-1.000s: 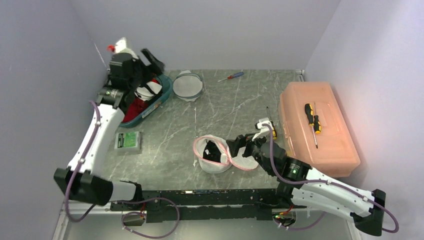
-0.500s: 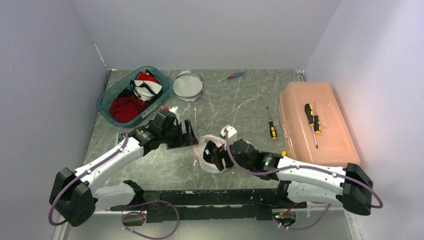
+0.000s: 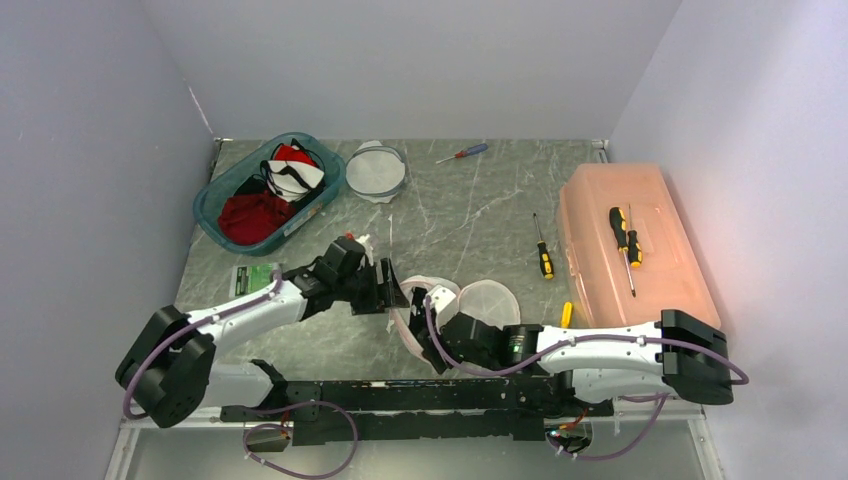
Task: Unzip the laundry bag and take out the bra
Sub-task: Pick up the bra from the laundry bag.
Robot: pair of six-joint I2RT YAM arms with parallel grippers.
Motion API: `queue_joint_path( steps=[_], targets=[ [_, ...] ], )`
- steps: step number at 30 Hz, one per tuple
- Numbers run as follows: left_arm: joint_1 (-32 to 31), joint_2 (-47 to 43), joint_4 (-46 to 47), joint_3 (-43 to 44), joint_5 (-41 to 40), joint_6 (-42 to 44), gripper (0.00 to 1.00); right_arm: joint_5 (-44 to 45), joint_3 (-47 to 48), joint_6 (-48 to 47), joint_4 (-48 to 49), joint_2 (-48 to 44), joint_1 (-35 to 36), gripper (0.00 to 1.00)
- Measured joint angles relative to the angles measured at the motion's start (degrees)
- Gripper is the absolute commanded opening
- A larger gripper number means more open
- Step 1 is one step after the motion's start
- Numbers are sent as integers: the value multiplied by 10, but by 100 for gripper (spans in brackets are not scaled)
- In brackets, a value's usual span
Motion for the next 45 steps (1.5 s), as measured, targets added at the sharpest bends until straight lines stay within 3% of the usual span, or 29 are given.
queue_joint_path(
  steps=[5, 10, 15, 20, 22, 28, 45],
  targets=[
    [-2, 16, 37, -19, 21, -9, 78, 14, -1, 17, 0, 2, 1, 78],
    [-12, 5, 55, -19, 25, -5, 48, 54, -1, 38, -7, -32, 2, 80],
    [-25, -27, 49, -21, -3, 12, 25, 118, 0, 56, 5, -120, -5, 73],
    [-48, -34, 50, -35, -36, 22, 13, 114, 62, 49, 29, -49, -35, 68],
    [-57, -33, 48, -41, -49, 24, 3, 101, 80, 49, 37, -10, -49, 66],
    [-72, -33, 47, -59, -96, 23, 3, 55, 86, 71, 42, 51, -103, 64],
    [-75, 8, 81, -106, -140, 16, 3, -5, 159, 75, 22, 210, -104, 74]
  ],
)
